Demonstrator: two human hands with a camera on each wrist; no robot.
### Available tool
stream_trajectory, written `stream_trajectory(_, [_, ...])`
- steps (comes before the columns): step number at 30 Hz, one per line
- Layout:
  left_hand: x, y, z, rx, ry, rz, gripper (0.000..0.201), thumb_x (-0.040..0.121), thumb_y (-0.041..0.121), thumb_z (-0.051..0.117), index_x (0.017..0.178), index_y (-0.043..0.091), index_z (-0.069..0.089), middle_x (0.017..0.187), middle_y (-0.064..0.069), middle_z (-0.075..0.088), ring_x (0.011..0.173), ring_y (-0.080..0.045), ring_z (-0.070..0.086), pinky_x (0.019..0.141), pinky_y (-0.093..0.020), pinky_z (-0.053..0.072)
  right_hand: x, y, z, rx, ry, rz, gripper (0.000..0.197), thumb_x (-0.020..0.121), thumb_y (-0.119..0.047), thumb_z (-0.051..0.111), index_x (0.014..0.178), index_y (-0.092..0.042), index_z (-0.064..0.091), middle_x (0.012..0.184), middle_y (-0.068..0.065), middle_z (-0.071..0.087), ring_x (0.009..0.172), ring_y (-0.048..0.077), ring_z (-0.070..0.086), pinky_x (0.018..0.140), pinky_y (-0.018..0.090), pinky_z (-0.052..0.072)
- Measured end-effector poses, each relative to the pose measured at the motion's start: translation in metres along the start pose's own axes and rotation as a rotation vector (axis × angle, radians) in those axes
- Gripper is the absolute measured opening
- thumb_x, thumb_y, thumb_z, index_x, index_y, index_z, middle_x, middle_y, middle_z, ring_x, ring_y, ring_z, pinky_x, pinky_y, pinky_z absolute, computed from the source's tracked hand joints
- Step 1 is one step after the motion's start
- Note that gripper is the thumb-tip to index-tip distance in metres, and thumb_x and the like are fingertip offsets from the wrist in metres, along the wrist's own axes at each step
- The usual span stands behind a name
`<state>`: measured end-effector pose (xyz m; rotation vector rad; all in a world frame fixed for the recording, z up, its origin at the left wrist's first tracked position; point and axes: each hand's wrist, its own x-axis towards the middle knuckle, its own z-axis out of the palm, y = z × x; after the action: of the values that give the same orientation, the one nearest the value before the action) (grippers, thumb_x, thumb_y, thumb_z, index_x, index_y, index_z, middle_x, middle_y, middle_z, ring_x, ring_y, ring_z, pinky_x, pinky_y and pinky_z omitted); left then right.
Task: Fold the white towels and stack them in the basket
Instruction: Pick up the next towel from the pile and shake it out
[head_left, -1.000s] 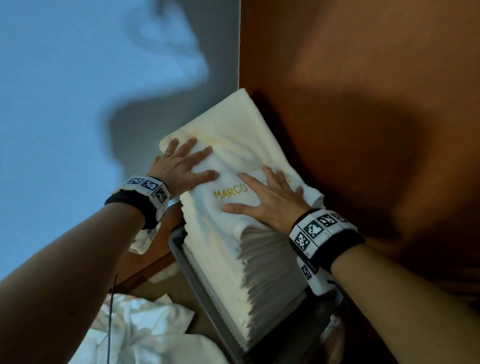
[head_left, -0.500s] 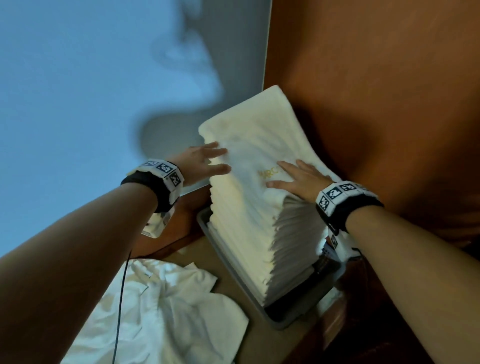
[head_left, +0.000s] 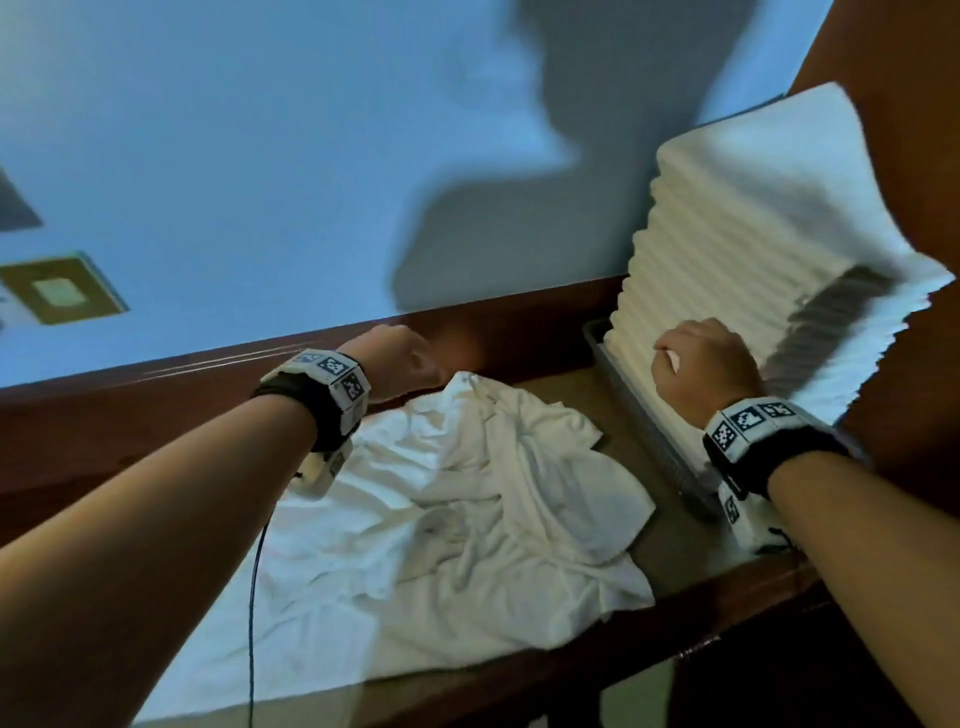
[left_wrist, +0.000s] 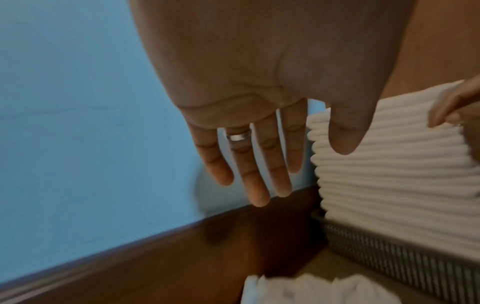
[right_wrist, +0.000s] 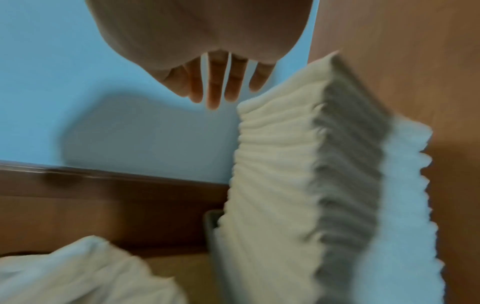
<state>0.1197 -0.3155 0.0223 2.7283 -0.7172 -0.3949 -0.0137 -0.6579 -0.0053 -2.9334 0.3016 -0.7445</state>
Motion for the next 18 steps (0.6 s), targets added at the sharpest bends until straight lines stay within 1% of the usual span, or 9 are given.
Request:
stream_trajectory(3, [-0.041, -0.062, 0.018, 0.018, -0.065, -0.108, 0.023, 0.088, 0.046, 0.068, 0.094, 0.025, 0.077, 0.102, 0.0, 0.075, 0.095, -0.026, 0.068, 0.089, -0.039, 0.055, -0.034, -0.061, 0.043, 0.166, -0.272, 0.04, 0.021, 0.087, -0.017, 0.053, 0.078, -0.004, 0.066, 0.08, 0.017, 0.065, 0.076, 0.037, 0.057, 0.065, 0.04, 0.048])
stream_trajectory(5, [-0.061, -0.098, 0.037, 0.012, -0.094, -0.171, 0.025, 0.091, 0.045, 0.068, 0.101, 0.024, 0.075, 0.106, 0.001, 0.074, 0.098, -0.024, 0.067, 0.091, -0.038, 0.054, -0.056, -0.101, 0.072, 0.234, -0.452, 0.022, 0.019, 0.088, -0.015, 0.057, 0.07, -0.01, 0.058, 0.075, 0.011, 0.062, 0.071, 0.033, 0.056, 0.06, 0.034, 0.043])
stream_trajectory(6, [-0.069, -0.114, 0.048, 0.002, -0.112, -0.201, 0.026, 0.091, 0.046, 0.067, 0.103, 0.024, 0.074, 0.107, 0.001, 0.074, 0.098, -0.022, 0.067, 0.09, -0.037, 0.054, -0.065, -0.119, 0.086, 0.238, -0.535, -0.001, 0.019, 0.089, -0.017, 0.057, 0.07, -0.013, 0.057, 0.075, 0.009, 0.062, 0.071, 0.032, 0.057, 0.06, 0.034, 0.045])
stream_trajectory(7, [-0.077, -0.128, 0.06, -0.003, -0.134, -0.232, 0.027, 0.092, 0.046, 0.066, 0.106, 0.024, 0.073, 0.108, 0.002, 0.073, 0.099, -0.021, 0.067, 0.089, -0.035, 0.053, -0.073, -0.136, 0.1, 0.24, -0.611, -0.02, 0.017, 0.089, -0.019, 0.055, 0.074, -0.013, 0.06, 0.08, 0.008, 0.064, 0.076, 0.032, 0.06, 0.063, 0.036, 0.049])
stream_trajectory(9, [-0.086, -0.15, 0.081, -0.01, -0.182, -0.295, 0.03, 0.093, 0.047, 0.065, 0.111, 0.025, 0.071, 0.11, 0.002, 0.072, 0.101, -0.021, 0.065, 0.088, -0.034, 0.052, -0.084, -0.165, 0.128, 0.245, -0.742, -0.051, 0.018, 0.09, -0.024, 0.055, 0.094, -0.015, 0.069, 0.099, 0.007, 0.068, 0.093, 0.031, 0.063, 0.078, 0.039, 0.054])
stream_trajectory(10, [-0.089, -0.157, 0.091, -0.011, -0.208, -0.32, 0.031, 0.093, 0.047, 0.064, 0.113, 0.025, 0.071, 0.111, 0.002, 0.071, 0.102, -0.022, 0.065, 0.089, -0.035, 0.052, -0.089, -0.178, 0.143, 0.239, -0.803, -0.079, 0.023, 0.091, -0.026, 0.055, 0.107, -0.016, 0.069, 0.11, 0.006, 0.066, 0.103, 0.029, 0.061, 0.086, 0.039, 0.053])
stream_trajectory(12, [-0.093, -0.167, 0.111, 0.007, -0.254, -0.356, 0.033, 0.094, 0.047, 0.061, 0.118, 0.026, 0.068, 0.115, 0.001, 0.07, 0.106, -0.023, 0.063, 0.093, -0.038, 0.052, -0.097, -0.198, 0.169, 0.212, -0.9, -0.157, 0.033, 0.092, -0.027, 0.054, 0.122, -0.017, 0.062, 0.124, 0.005, 0.058, 0.117, 0.028, 0.054, 0.094, 0.039, 0.048])
stream_trajectory(15, [-0.091, -0.165, 0.146, 0.016, -0.282, -0.36, 0.042, 0.095, 0.049, 0.059, 0.131, 0.028, 0.061, 0.124, 0.003, 0.067, 0.115, -0.022, 0.06, 0.096, -0.039, 0.05, -0.104, -0.215, 0.2, 0.169, -0.924, -0.2, 0.043, 0.092, -0.022, 0.055, 0.134, -0.023, 0.053, 0.13, 0.004, 0.051, 0.121, 0.028, 0.048, 0.096, 0.041, 0.045])
stream_trajectory(18, [-0.081, -0.145, 0.184, -0.002, -0.274, -0.276, 0.05, 0.094, 0.05, 0.06, 0.138, 0.028, 0.053, 0.134, 0.002, 0.056, 0.123, -0.024, 0.053, 0.097, -0.039, 0.048, -0.105, -0.214, 0.22, 0.116, -1.008, -0.164, 0.05, 0.093, -0.026, 0.055, 0.142, -0.029, 0.046, 0.134, 0.005, 0.053, 0.123, 0.03, 0.047, 0.1, 0.043, 0.042])
